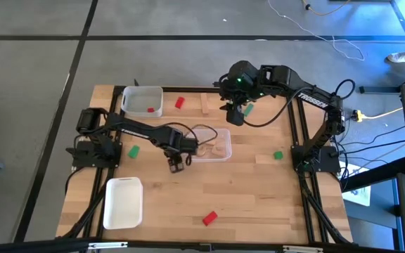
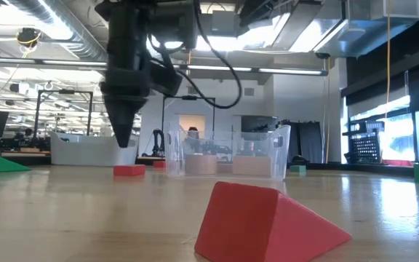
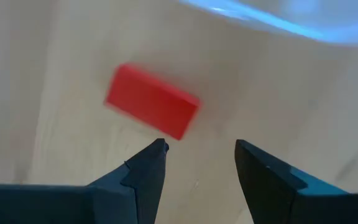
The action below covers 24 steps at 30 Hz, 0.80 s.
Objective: Sort & place blocks by color
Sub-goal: Put the red block into the gray bin
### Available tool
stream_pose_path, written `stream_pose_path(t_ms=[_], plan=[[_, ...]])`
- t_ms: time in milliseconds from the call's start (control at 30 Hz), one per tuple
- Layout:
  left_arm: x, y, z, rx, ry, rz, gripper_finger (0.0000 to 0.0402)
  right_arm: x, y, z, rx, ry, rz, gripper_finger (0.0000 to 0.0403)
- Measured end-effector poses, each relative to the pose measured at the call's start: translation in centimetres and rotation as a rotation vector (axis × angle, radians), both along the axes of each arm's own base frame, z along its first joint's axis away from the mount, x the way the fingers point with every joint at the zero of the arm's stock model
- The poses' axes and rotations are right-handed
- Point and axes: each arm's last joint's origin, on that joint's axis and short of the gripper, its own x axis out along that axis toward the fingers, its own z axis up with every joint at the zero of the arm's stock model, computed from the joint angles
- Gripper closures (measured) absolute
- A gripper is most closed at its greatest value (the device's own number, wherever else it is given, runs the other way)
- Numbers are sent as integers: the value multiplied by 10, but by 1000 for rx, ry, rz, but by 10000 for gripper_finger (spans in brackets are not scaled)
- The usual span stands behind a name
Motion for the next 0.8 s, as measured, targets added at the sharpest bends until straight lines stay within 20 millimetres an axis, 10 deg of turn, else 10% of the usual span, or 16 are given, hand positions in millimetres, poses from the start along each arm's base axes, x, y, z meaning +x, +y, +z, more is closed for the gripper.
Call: stream_pose_path(t_ms=[467,800], plan=[[-18,5,-35,203,92,-282,219,0,0,0,15,-5,-19,233],[-23,5,-24,201,83,-262,220,0,0,0,14,-5,-18,233]])
